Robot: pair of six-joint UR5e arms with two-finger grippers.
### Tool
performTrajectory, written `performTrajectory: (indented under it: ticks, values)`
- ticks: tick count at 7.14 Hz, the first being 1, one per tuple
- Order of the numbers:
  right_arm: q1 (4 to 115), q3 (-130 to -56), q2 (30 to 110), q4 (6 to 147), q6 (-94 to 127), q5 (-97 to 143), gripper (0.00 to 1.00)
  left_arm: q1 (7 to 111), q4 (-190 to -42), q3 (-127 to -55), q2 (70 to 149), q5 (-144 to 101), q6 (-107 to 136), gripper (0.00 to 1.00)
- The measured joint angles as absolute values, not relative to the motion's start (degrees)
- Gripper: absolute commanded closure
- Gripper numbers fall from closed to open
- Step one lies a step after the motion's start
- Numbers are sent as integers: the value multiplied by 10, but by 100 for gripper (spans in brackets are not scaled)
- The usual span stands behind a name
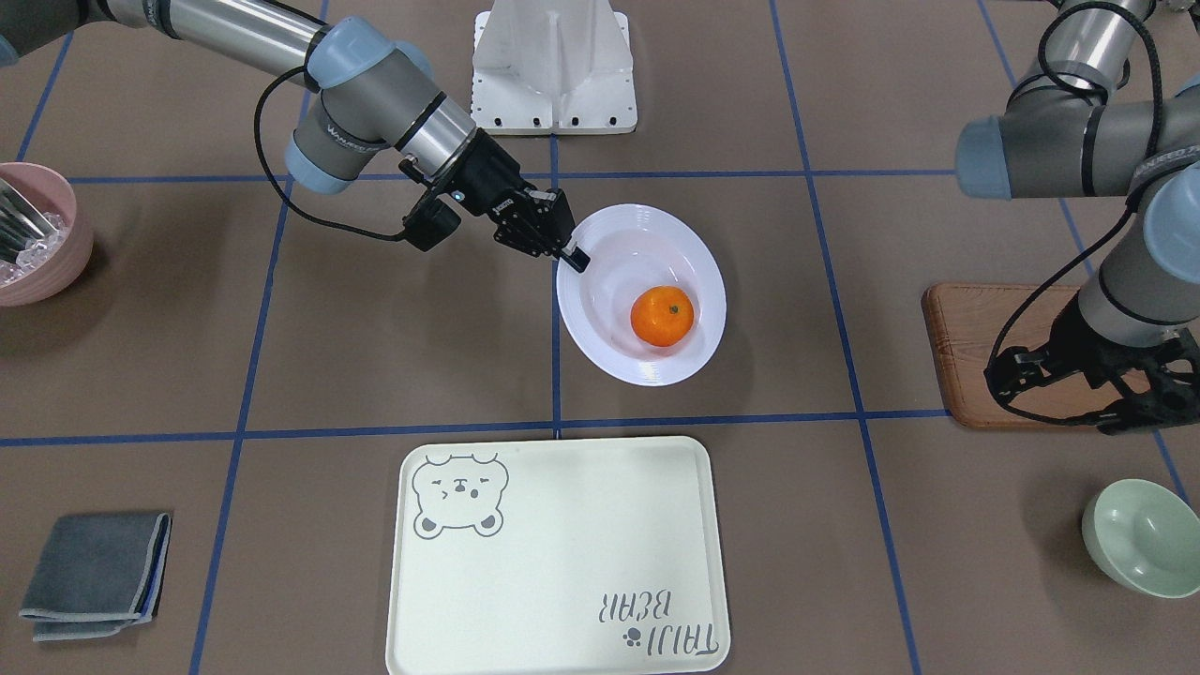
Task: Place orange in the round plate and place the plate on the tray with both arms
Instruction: 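Carry the plate with the right gripper and lower it onto the cream tray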
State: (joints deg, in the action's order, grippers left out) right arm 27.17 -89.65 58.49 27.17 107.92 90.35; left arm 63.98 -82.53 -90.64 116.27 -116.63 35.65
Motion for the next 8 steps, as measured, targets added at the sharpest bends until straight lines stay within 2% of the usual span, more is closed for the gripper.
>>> performTrajectory:
  ticks: [2, 5, 8]
  values:
    - [321, -857, 572, 273, 1109, 904, 100, 640, -825, -906, 1163, -1167, 358, 2]
    - [380, -743, 504, 274, 1160, 904, 100, 643, -825, -907, 1164, -1166, 359, 2]
    - [405, -675, 473, 278, 1189, 899, 100, 648, -825, -906, 1164, -1150, 359, 2]
